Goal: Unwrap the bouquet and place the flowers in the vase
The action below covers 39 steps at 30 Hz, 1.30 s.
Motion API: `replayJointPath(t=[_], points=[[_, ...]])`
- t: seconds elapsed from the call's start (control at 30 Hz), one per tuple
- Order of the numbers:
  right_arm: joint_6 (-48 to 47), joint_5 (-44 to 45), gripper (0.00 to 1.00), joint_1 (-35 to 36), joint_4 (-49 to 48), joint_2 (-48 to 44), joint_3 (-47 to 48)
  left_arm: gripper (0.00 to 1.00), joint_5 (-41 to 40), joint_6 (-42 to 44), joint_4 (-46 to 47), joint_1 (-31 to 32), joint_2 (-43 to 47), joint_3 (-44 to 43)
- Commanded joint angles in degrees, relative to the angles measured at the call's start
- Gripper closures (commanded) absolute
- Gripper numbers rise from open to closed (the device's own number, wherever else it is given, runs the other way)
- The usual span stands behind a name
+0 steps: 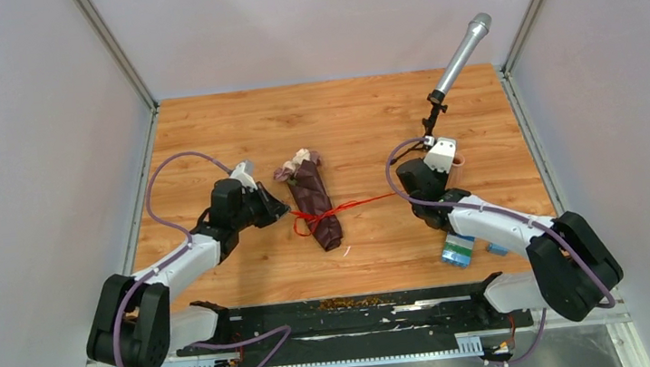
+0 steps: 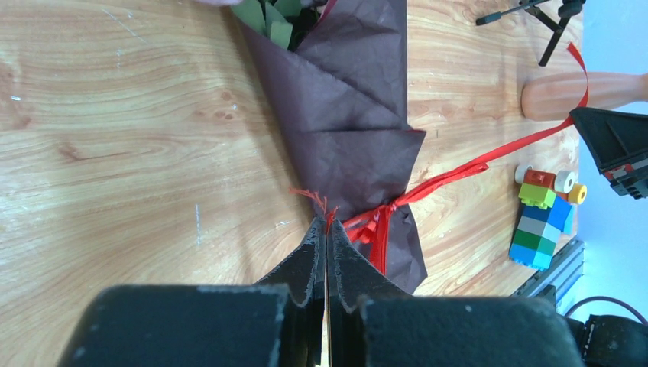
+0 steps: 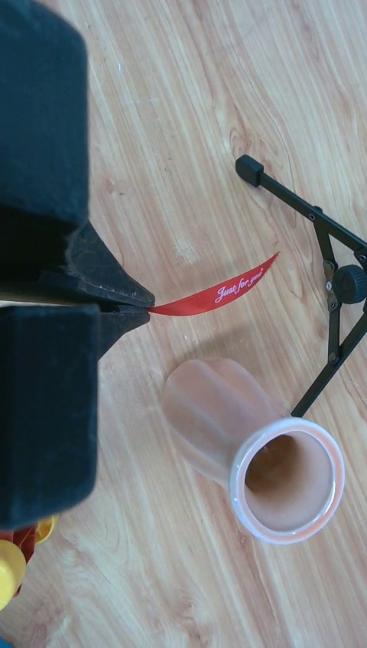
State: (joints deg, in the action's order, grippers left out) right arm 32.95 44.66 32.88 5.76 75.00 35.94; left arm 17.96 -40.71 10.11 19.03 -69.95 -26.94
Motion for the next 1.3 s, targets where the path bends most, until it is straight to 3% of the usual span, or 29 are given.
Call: replayJointPath(t=[0.0, 1.27], points=[[1.35, 3.14, 1.0, 0.25, 2.65, 1.25, 3.27, 1.0, -0.31, 1.6, -0.07, -1.07, 1.97, -0.22], [-2.07, 5.53, 1.0, -2.03, 5.75, -3.65, 5.0, 1.0, 1.88, 2.9, -4.92, -10.39, 5.21, 1.78]])
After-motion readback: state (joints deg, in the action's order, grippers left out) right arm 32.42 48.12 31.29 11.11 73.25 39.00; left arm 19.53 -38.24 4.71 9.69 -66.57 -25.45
